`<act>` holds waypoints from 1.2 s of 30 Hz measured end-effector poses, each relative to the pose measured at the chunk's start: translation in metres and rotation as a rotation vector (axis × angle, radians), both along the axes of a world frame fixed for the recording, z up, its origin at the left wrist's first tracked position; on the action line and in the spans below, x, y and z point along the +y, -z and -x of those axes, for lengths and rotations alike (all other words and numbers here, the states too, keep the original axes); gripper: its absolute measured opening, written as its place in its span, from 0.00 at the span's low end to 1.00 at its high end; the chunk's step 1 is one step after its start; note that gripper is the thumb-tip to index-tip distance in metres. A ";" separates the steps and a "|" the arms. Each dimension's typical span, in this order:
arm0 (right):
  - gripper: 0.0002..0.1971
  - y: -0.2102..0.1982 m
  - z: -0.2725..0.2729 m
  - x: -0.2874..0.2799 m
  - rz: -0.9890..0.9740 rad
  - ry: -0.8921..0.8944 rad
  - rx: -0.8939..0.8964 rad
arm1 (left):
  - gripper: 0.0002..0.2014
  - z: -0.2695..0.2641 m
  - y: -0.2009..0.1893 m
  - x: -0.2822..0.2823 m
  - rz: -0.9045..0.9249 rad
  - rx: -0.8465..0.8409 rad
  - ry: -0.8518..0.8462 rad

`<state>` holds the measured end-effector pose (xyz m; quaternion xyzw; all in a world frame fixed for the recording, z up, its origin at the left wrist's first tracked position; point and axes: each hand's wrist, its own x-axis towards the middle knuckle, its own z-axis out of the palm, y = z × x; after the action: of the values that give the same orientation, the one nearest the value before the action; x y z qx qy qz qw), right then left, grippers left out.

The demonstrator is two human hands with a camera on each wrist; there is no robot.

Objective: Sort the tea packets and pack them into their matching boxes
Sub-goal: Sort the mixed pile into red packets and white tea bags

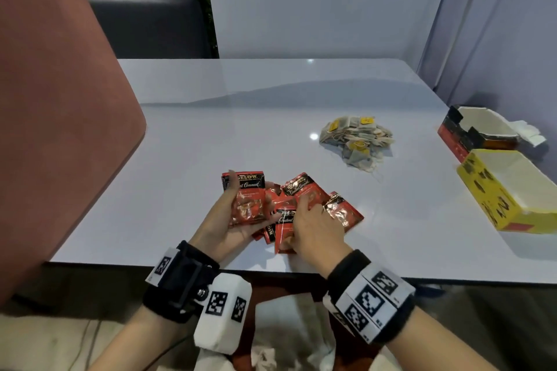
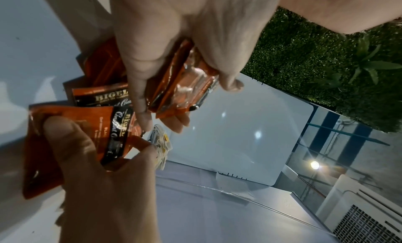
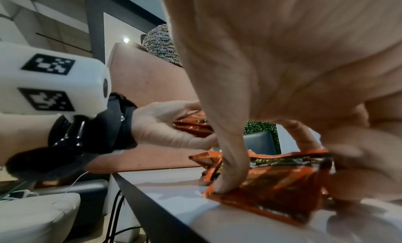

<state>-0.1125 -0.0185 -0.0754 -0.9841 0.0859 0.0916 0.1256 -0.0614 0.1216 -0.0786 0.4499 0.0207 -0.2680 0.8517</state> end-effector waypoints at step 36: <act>0.25 -0.005 -0.010 -0.084 0.128 0.104 0.038 | 0.45 0.007 -0.001 -0.015 -0.028 -0.064 0.188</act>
<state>-0.1029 -0.1022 -0.0700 -0.9824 0.1451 0.0976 0.0653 -0.0685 0.1069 -0.0779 0.4699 -0.0454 -0.3318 0.8167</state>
